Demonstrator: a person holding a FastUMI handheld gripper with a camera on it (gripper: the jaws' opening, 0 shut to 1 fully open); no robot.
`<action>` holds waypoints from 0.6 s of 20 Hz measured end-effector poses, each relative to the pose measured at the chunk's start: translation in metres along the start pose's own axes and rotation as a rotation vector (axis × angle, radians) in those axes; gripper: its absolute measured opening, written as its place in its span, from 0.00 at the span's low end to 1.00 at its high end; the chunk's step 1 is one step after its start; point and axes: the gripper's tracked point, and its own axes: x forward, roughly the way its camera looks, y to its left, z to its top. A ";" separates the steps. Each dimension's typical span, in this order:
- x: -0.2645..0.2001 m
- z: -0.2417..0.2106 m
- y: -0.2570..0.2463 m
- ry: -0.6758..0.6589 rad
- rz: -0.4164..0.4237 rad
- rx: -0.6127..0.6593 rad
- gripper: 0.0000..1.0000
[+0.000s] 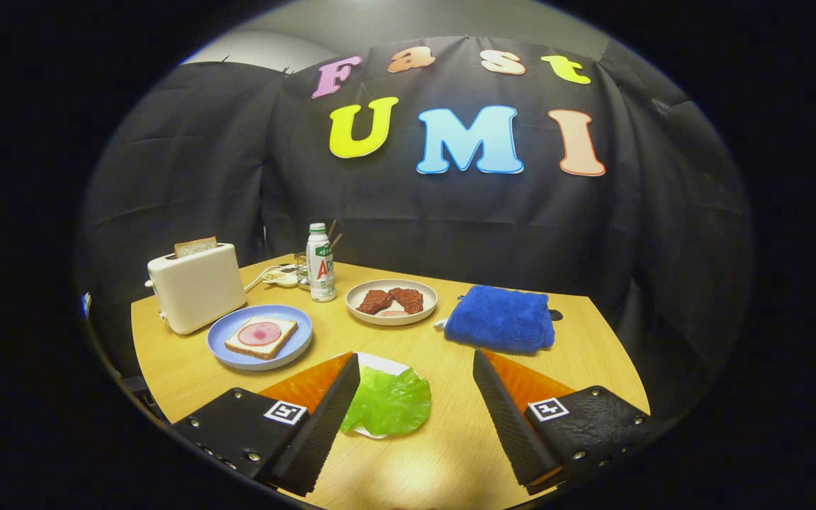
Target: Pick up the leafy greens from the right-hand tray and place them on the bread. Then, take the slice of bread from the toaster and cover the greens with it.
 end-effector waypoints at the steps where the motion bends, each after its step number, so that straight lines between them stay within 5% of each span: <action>1: 0.002 -0.001 0.005 -0.001 0.010 0.006 0.98; 12: 0.065 -0.050 0.045 0.207 0.119 -0.029 0.98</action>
